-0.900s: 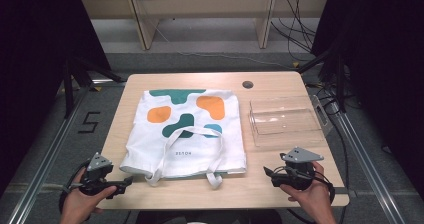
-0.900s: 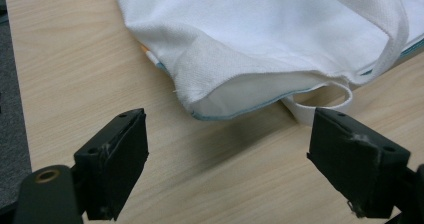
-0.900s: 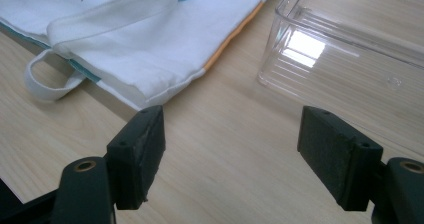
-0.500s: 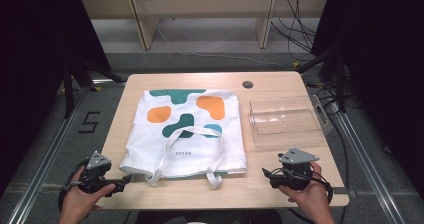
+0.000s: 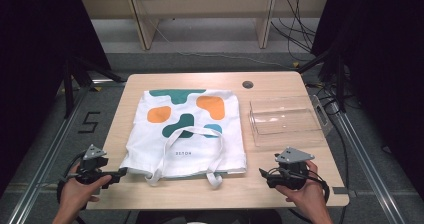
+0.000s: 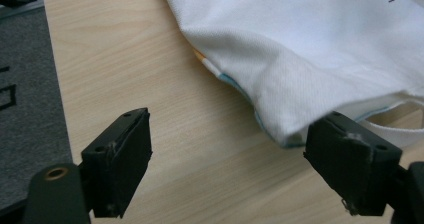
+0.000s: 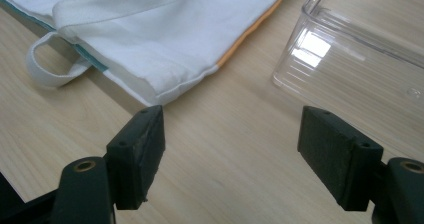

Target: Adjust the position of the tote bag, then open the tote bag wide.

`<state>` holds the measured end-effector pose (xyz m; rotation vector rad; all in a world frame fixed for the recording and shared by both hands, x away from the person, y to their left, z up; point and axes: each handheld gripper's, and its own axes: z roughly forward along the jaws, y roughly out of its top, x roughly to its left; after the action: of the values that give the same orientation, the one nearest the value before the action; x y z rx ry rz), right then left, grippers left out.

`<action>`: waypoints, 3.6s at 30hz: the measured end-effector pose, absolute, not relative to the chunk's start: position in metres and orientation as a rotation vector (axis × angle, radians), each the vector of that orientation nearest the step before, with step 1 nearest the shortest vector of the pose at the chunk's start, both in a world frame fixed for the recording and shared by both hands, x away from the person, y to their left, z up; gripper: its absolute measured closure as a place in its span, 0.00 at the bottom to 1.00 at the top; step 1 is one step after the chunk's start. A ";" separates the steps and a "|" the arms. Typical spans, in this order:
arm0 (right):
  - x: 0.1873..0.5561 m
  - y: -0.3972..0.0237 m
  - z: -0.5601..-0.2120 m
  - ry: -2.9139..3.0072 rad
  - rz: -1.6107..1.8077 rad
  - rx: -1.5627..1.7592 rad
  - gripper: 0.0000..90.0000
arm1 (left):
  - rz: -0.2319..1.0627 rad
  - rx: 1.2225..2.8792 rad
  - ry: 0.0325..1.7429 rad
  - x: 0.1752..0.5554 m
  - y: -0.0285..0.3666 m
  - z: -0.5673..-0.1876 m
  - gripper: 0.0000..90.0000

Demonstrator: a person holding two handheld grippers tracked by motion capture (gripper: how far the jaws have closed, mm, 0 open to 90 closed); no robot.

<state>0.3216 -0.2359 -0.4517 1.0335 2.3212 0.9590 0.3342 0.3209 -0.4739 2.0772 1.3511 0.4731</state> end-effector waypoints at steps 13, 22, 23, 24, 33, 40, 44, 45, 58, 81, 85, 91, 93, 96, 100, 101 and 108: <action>0.324 -0.218 -0.457 2.420 0.943 0.961 0.41 | 0.436 2.209 1.179 0.355 0.303 -0.475 0.75; 0.347 -0.173 -0.473 2.518 0.809 0.832 0.49 | 0.496 2.267 1.143 0.349 0.296 -0.471 0.86; 0.351 -0.169 -0.475 2.524 0.790 0.821 0.50 | 0.489 2.276 1.143 0.349 0.297 -0.470 0.86; 0.355 -0.164 -0.477 2.539 0.748 0.832 0.49 | 0.482 2.289 1.134 0.349 0.298 -0.470 0.86; 0.361 -0.137 -0.480 2.623 0.648 0.720 0.54 | 0.460 2.280 1.125 0.345 0.298 -0.467 0.85; 0.356 -0.152 -0.477 2.605 0.581 0.733 0.50 | 0.451 2.251 1.138 0.345 0.298 -0.469 0.85; 0.361 -0.169 -0.477 2.572 0.580 0.890 0.48 | 0.464 2.252 1.144 0.345 0.298 -0.470 0.85; 0.361 -0.169 -0.477 2.572 0.580 0.890 0.48 | 0.463 2.256 1.146 0.345 0.298 -0.469 0.85; 0.389 -0.138 -0.489 2.506 0.604 0.746 0.76 | 0.418 2.237 1.146 0.348 0.299 -0.474 0.81; 0.389 -0.154 -0.461 2.501 0.782 0.869 0.93 | 0.443 2.357 1.054 0.332 0.281 -0.469 0.88; 0.384 -0.159 -0.455 2.501 0.801 0.870 0.93 | 0.430 2.345 1.043 0.325 0.278 -0.463 0.88; 0.376 -0.165 -0.439 2.479 0.888 0.856 0.93 | 0.404 2.300 1.049 0.318 0.276 -0.460 0.88; 0.377 -0.168 -0.436 2.473 0.881 0.842 0.93 | 0.405 2.319 1.030 0.316 0.272 -0.461 0.88; 0.377 -0.170 -0.438 2.457 0.893 0.853 0.93 | 0.394 2.326 1.009 0.314 0.266 -0.461 0.88; 0.377 -0.172 -0.433 2.472 0.890 0.842 0.93 | 0.398 2.291 1.010 0.312 0.268 -0.458 0.88; 0.376 -0.171 -0.433 2.457 0.905 0.849 0.93 | 0.404 2.298 0.999 0.313 0.269 -0.457 0.88; 0.375 -0.172 -0.423 2.465 0.924 0.833 0.93 | 0.414 2.285 0.968 0.310 0.268 -0.448 0.88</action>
<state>0.3752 -0.1716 -0.4229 0.8329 2.4646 0.9238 0.3102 0.2679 -0.4479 2.2851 0.9680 0.4141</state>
